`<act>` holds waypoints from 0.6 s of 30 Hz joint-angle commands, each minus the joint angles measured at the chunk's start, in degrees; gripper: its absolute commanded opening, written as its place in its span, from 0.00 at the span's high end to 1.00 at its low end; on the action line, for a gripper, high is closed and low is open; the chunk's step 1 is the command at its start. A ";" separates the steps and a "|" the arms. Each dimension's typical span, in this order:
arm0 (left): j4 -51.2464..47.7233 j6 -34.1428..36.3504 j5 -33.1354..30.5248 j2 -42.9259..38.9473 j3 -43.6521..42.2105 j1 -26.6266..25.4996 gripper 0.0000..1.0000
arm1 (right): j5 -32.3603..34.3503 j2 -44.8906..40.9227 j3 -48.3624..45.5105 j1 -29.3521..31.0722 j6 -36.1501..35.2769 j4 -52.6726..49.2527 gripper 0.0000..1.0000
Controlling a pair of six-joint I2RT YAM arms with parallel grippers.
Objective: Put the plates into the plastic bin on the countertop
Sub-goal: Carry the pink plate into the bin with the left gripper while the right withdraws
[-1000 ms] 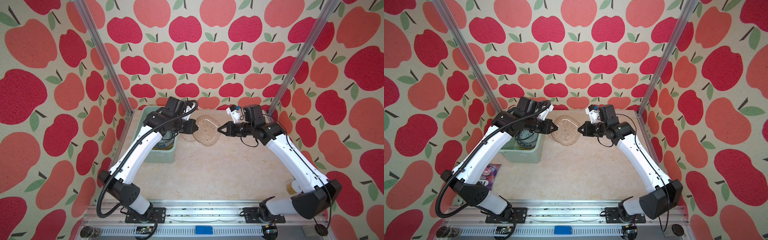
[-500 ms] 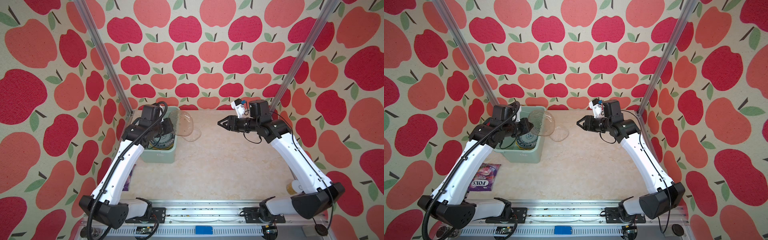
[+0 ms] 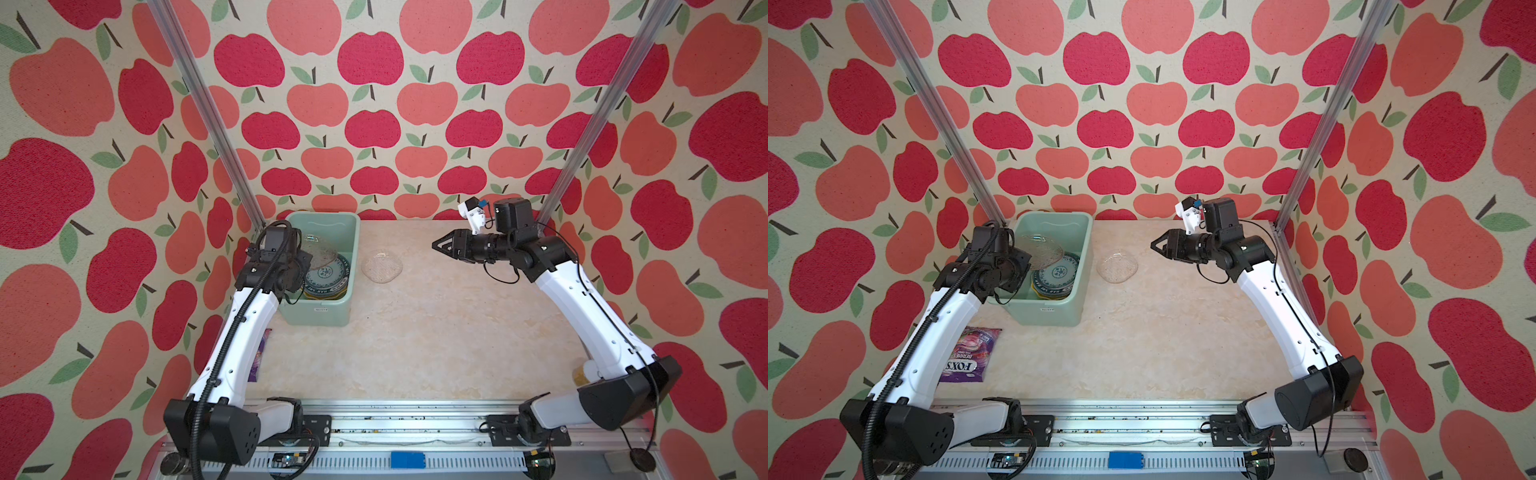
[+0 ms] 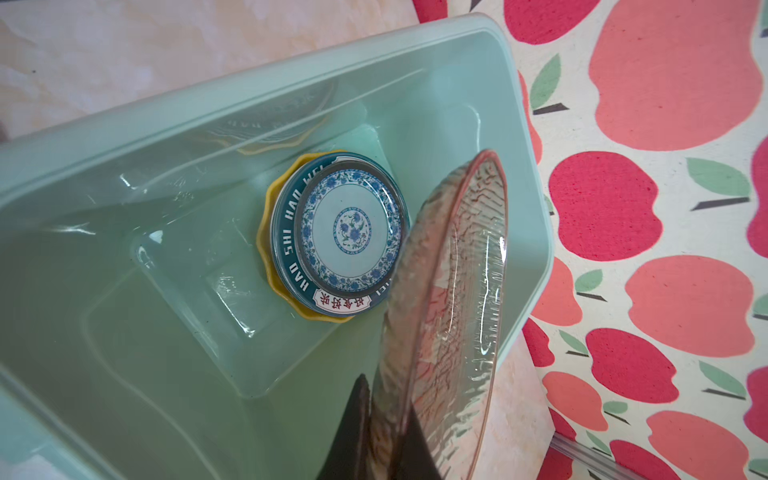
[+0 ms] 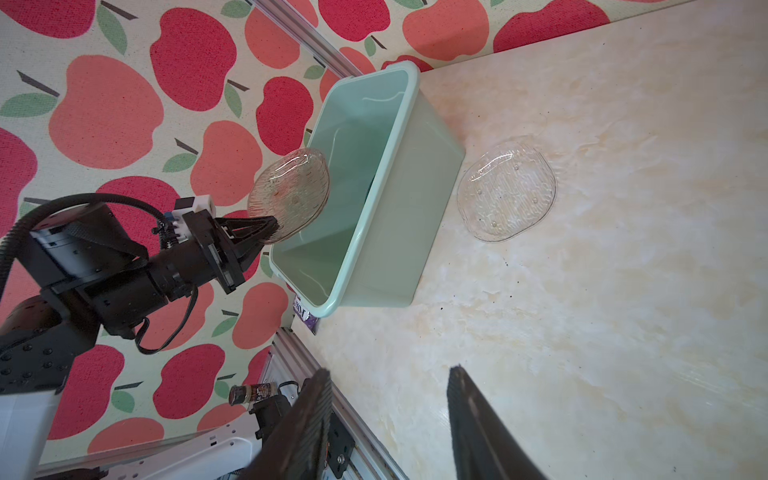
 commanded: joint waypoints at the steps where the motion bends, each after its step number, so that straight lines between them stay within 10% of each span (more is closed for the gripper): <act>1: -2.65 -12.27 -2.32 3.48 3.42 0.12 1.00 | -1.11 -0.07 0.28 -0.32 0.99 1.40 0.52; 8: -7.92 -32.30 -4.56 9.79 5.36 -1.85 1.00 | -2.36 -0.16 -1.75 -0.88 1.83 3.50 0.52; 18: -23.53 -40.65 -4.32 25.77 22.22 -4.23 1.00 | -4.05 1.20 -0.34 -2.95 0.46 2.83 0.52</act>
